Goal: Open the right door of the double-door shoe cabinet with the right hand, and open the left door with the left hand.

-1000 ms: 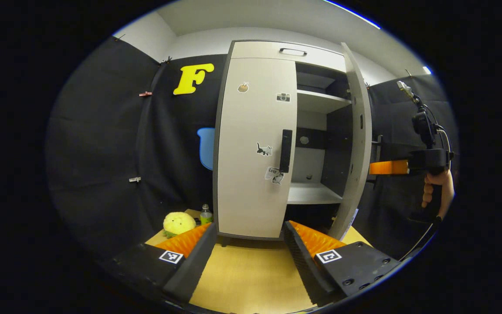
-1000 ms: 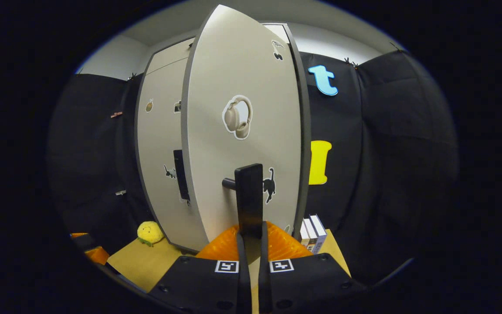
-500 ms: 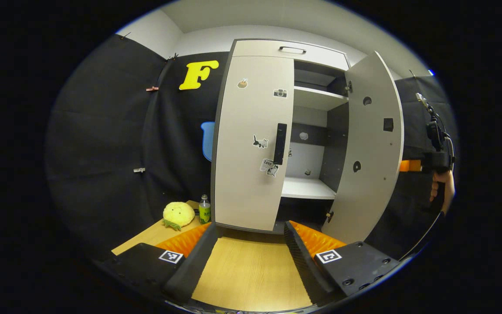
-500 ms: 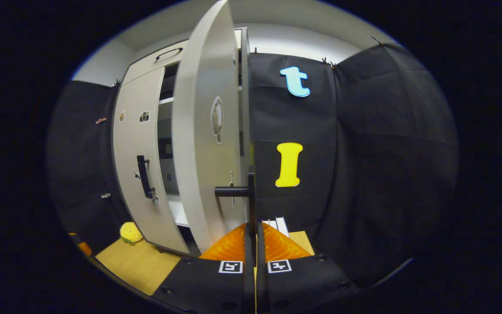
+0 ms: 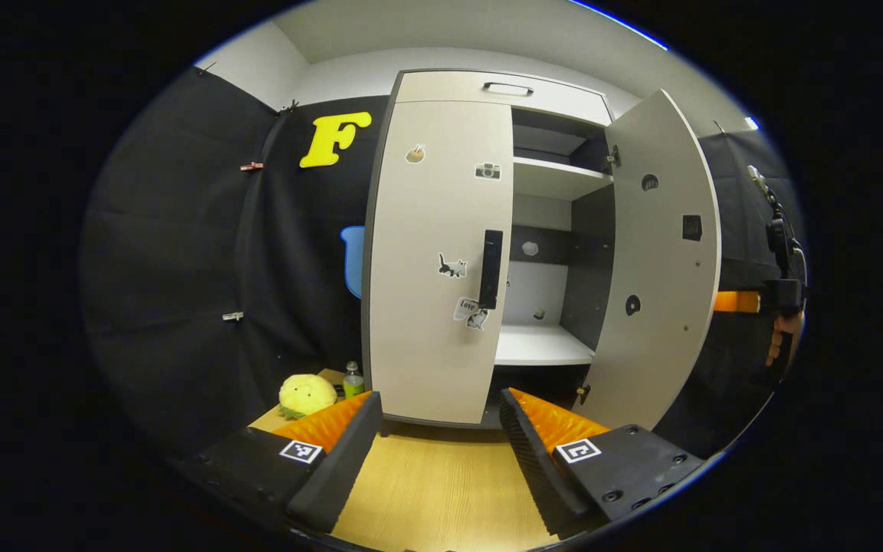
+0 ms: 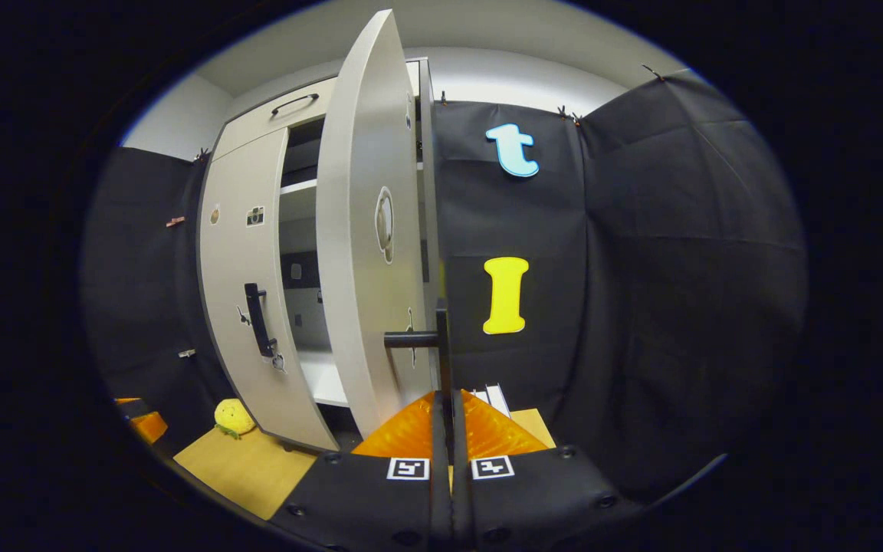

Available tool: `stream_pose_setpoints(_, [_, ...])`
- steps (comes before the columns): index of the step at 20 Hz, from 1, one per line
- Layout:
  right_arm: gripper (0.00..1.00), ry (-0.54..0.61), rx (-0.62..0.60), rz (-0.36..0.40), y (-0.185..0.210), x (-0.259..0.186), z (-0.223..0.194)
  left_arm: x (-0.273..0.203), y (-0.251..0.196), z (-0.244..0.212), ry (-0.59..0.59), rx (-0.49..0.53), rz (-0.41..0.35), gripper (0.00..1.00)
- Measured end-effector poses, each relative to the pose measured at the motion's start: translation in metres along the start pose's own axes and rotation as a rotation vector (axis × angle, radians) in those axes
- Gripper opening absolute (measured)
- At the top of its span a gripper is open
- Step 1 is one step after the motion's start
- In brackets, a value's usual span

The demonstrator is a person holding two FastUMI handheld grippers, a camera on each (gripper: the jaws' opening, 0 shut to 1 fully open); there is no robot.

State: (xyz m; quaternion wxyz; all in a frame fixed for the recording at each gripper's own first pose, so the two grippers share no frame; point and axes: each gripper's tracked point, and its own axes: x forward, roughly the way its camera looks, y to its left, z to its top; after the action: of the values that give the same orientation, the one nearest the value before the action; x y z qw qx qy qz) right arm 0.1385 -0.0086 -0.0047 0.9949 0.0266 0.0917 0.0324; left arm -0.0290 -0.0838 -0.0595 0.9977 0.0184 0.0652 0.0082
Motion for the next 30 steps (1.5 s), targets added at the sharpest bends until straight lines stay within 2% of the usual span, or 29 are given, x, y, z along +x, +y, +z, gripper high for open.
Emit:
stream_pose_setpoints(6, [0.05, -0.043, -0.039, -0.049, -0.003, -0.005, 0.008, 0.060, 0.000, 0.027, -0.027, 0.040, -0.052, 0.95])
stream_pose_setpoints(10, [0.05, -0.107, -0.083, -0.153, -0.013, -0.012, 0.011, 0.109, -0.003, 0.052, -0.067, 0.050, -0.092, 0.95])
stream_pose_setpoints(11, [0.14, -0.099, -0.067, -0.162, -0.008, -0.016, 0.005, 0.124, -0.003, 0.058, -0.077, 0.056, -0.098, 0.95])
stream_pose_setpoints(12, [0.09, -0.083, -0.039, -0.159, 0.003, -0.019, -0.003, 0.137, -0.005, 0.064, -0.086, 0.063, -0.107, 0.95])
stream_pose_setpoints(13, [0.18, -0.073, -0.009, -0.152, 0.016, -0.022, -0.009, 0.149, -0.007, 0.070, -0.095, 0.070, -0.119, 0.95])
stream_pose_setpoints(15, [0.50, -0.032, 0.002, -0.150, 0.032, -0.019, -0.026, 0.173, -0.013, 0.084, -0.116, 0.084, -0.146, 0.95])
stream_pose_setpoints(18, [0.92, 0.006, -0.028, -0.138, 0.054, -0.021, -0.046, 0.205, -0.032, 0.094, -0.127, 0.096, -0.207, 0.94])
stream_pose_setpoints(19, [1.00, 0.008, -0.030, -0.130, 0.063, -0.019, -0.047, 0.213, -0.037, 0.096, -0.129, 0.096, -0.226, 0.95])
stream_pose_setpoints(22, [0.98, 0.014, -0.036, -0.135, 0.090, -0.013, -0.059, 0.238, -0.054, 0.098, -0.134, 0.099, -0.253, 0.94])
stream_pose_setpoints(25, [0.98, 0.009, -0.037, -0.120, 0.101, -0.016, -0.063, 0.257, -0.065, 0.101, -0.133, 0.099, -0.244, 0.94])
stream_pose_setpoints(28, [0.98, 0.041, -0.056, -0.109, 0.096, -0.012, -0.073, 0.265, -0.070, 0.104, -0.130, 0.083, -0.226, 0.86])
stream_pose_setpoints(30, [0.98, 0.040, -0.025, -0.090, 0.094, -0.002, -0.072, 0.271, -0.070, 0.105, -0.133, 0.089, -0.198, 0.81])
